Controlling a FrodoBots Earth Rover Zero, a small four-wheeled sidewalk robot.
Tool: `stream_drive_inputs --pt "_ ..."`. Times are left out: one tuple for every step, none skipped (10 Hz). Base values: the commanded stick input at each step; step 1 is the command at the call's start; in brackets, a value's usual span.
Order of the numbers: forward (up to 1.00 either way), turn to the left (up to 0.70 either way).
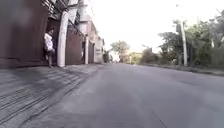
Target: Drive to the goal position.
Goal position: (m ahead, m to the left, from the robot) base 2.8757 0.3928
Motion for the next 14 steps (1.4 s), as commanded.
stream_drive_inputs --pt "1.00 0.00" --pt "1.00 0.00" --pt "1.00 0.00" --pt "1.00 0.00" --pt "1.00 0.00" --pt "1.00 0.00" --pt "1.00 0.00" --pt "1.00 0.00" --pt "1.00 0.00" --pt "1.00 0.00" --pt "1.00 0.00" --pt "1.00 0.00" --pt "1.00 0.00" --pt "1.00 0.00"
